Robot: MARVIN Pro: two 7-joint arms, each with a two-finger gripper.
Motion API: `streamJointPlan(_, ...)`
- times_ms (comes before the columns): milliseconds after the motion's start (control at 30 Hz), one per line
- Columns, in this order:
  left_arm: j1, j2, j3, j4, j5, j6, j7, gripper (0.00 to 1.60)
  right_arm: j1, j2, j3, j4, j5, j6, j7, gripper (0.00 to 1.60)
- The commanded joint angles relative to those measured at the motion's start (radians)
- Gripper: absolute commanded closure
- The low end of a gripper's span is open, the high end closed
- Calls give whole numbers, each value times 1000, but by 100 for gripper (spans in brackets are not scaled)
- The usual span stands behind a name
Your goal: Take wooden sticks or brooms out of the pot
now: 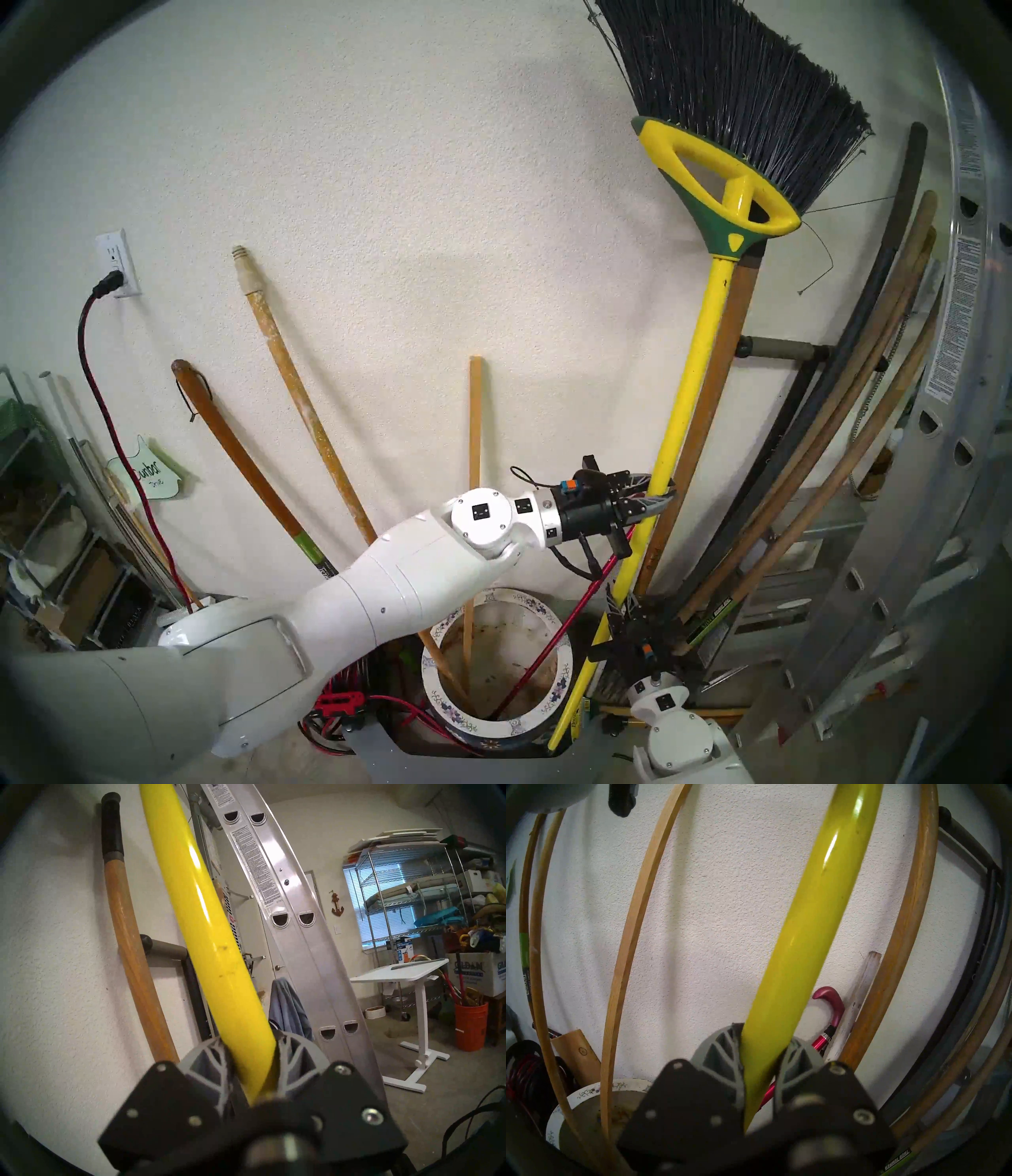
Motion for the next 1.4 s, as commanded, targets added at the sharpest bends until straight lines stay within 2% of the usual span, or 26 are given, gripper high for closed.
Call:
streamJointPlan(0,-65,23,-95,99,-26,-14,74,160,-42,0,-17,42,-13,-15,8,160)
streamJointPlan(500,-68,33,-141,252,-34,-49,63,160,13,1,-15,99,-25,-7,13,160)
streamJointPlan(667,-83,0,-155,353,-23,-56,114,160,16,-2,-5,118,-28,-23,6,160)
streamJointPlan(1367,-131,-104,-134,563,21,-142,180,160,34,-21,24,159,-24,-67,-26,160)
